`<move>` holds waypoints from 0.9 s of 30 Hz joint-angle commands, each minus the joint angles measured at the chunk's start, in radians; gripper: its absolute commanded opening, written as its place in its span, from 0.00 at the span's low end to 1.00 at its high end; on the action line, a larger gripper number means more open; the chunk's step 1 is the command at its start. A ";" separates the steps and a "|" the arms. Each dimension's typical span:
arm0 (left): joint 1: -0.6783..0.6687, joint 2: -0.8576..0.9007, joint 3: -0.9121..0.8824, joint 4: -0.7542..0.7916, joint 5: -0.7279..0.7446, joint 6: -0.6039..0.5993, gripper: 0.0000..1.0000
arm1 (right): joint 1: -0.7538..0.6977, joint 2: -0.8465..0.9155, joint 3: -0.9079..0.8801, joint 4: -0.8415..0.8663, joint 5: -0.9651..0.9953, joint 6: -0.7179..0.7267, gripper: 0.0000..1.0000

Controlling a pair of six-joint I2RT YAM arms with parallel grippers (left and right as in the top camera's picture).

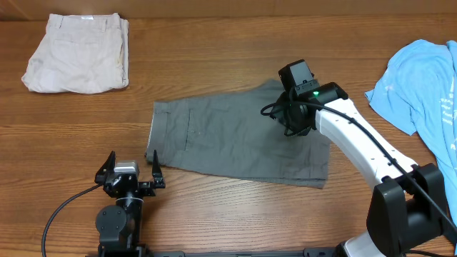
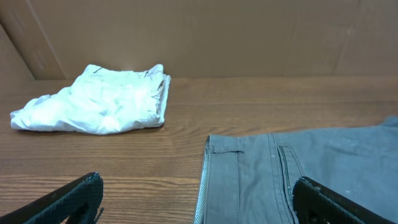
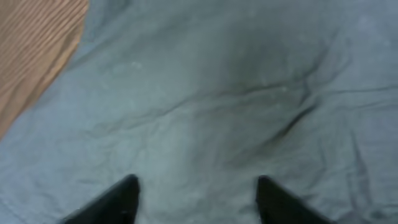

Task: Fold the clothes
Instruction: 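Reach the left gripper to the shorts' left end and grasp it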

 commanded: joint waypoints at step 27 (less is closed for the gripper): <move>-0.007 0.143 0.284 0.043 0.507 -0.209 1.00 | -0.063 -0.011 -0.002 -0.014 0.073 0.044 1.00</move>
